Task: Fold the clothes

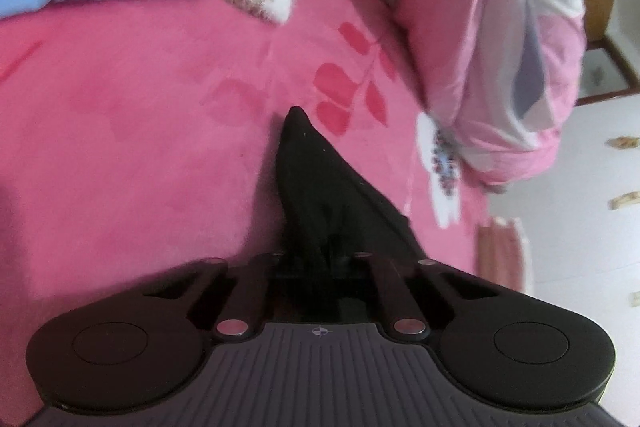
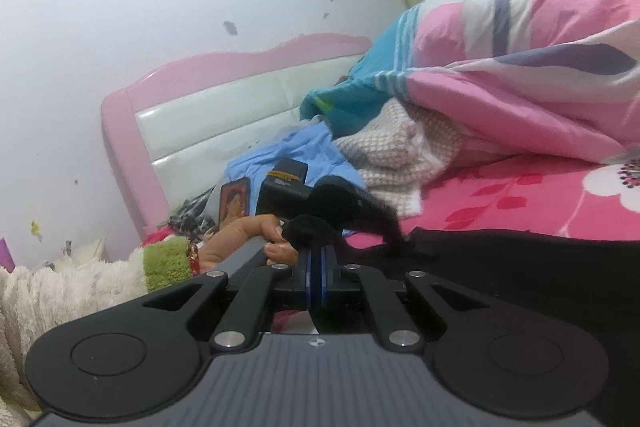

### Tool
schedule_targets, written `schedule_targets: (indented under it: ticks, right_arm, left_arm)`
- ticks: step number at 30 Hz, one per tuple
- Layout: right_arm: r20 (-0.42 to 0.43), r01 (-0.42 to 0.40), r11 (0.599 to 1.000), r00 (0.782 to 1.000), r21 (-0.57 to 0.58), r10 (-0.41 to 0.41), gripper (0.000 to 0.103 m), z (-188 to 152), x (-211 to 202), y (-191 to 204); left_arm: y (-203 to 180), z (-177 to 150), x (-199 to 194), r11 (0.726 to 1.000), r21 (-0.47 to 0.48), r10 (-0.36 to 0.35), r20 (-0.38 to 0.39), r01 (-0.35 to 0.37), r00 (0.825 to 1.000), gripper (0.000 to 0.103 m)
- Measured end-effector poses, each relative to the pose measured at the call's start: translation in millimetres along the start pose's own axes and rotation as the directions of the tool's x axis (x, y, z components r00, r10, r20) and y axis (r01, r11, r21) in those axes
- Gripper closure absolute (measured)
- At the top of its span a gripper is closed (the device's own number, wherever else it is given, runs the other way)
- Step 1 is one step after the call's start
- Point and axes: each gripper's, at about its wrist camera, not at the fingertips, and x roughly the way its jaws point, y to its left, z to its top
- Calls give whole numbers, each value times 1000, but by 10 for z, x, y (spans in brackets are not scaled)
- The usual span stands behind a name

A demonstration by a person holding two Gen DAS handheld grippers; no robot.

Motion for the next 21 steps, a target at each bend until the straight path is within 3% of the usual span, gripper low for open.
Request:
schedule_targets:
  ticks: [6, 11, 15, 21]
  right_arm:
    - [77, 59, 996, 995, 72, -65, 100, 16, -344, -213]
    - [169, 133, 979, 973, 155, -158, 100, -51, -808, -359]
    - [243, 195, 955, 938, 222, -248, 100, -128, -1213, -466]
    - [341, 259, 895, 857, 365, -387, 100, -358, -1780, -652]
  left_arm:
    - [-638, -75, 89, 991, 127, 35, 41, -40, 999, 99]
    - [-1463, -253, 428, 955, 294, 29, 22, -34, 999, 99]
    - [-2098, -459, 866, 909, 416, 49, -27, -33, 998, 99]
    - [-2794, -892, 1623, 832, 554, 105, -109, -27, 988, 99]
